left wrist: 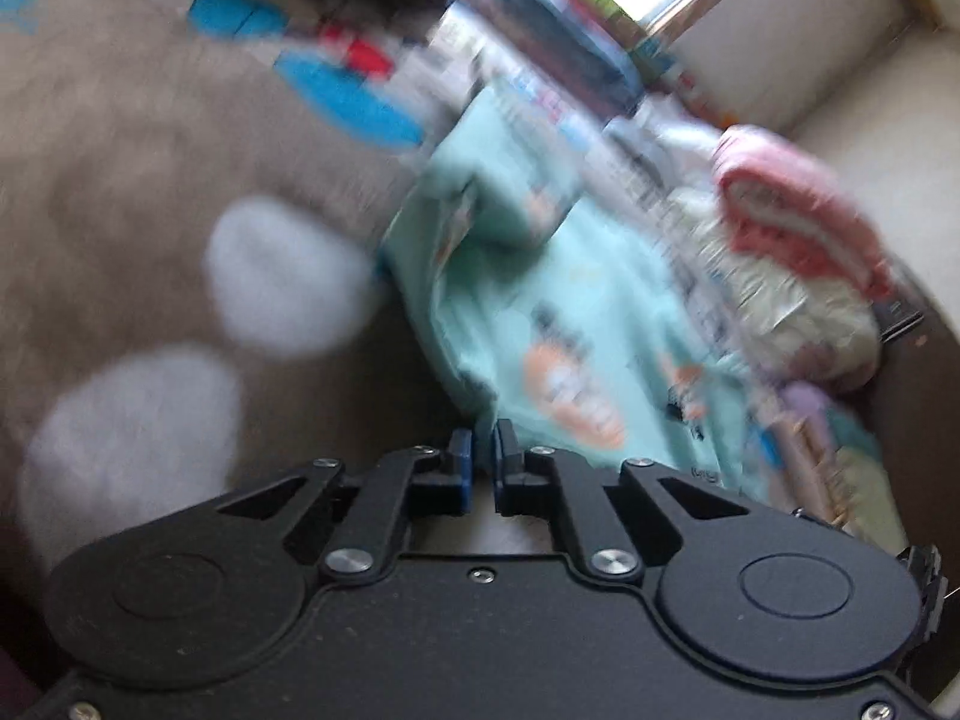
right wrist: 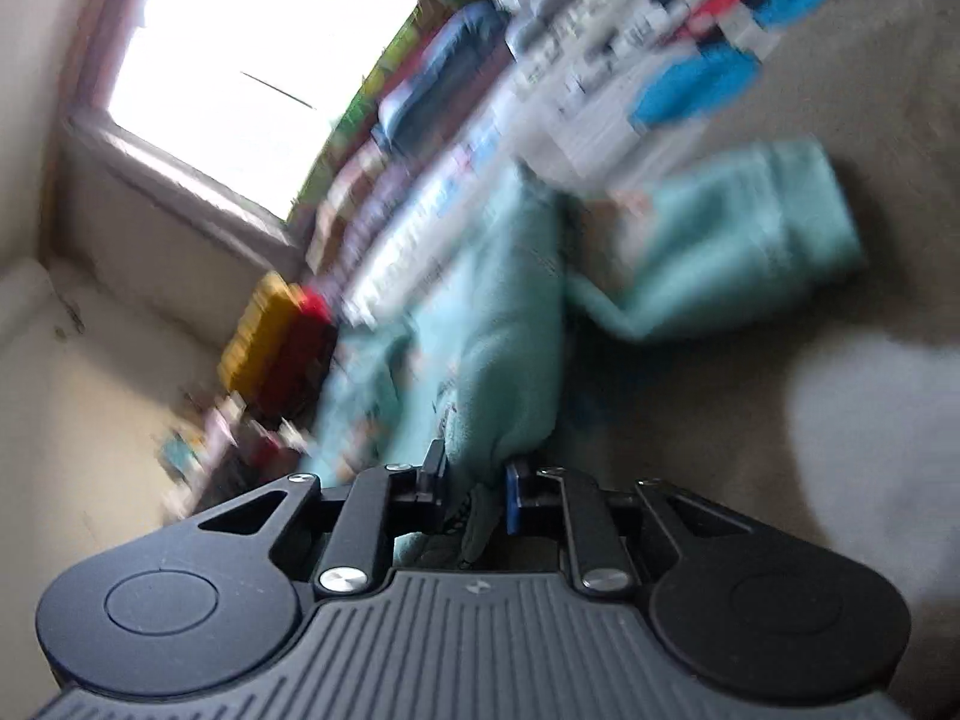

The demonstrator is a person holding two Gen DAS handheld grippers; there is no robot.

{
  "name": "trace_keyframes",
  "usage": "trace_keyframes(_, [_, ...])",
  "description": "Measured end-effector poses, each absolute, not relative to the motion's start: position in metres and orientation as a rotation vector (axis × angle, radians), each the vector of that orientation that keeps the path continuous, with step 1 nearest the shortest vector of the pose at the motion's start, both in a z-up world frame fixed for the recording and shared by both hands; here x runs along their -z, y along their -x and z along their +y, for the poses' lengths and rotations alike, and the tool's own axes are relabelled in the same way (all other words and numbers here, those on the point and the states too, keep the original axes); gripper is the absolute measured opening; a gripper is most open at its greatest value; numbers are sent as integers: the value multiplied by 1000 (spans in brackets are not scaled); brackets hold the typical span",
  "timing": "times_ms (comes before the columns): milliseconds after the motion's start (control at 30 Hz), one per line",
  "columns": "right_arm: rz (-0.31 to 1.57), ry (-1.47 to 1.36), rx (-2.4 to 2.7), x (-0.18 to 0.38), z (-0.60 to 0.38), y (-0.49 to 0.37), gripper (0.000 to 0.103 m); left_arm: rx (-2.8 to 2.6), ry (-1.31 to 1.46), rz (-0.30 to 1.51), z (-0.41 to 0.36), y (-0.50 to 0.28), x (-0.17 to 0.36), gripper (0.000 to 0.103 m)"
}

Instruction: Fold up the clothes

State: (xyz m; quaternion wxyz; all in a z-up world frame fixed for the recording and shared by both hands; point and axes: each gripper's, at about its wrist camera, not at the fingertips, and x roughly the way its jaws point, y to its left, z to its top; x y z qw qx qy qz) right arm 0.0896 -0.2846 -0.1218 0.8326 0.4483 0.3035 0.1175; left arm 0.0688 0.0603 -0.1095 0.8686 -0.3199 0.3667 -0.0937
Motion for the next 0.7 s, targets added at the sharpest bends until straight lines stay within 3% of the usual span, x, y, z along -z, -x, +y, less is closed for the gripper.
trace_keyframes(100, [654,-985,-238,143,-289,-80,16,178,639,780,62,-60,109,5])
trace_keyframes(233, [620,-984,-243,140,-287,-74,32,197,514,709,46,-42,93,5])
trace_keyframes(333, [603,-970,-238,135,-285,-73,33,263,438,644,27,-39,85,5])
trace_keyframes(600, [597,-829,-243,130,-280,-69,36,269,254,674,-22,-65,84,5])
trace_keyframes(700, [585,-754,-250,126,-277,-67,41,265,197,686,-36,-74,83,5])
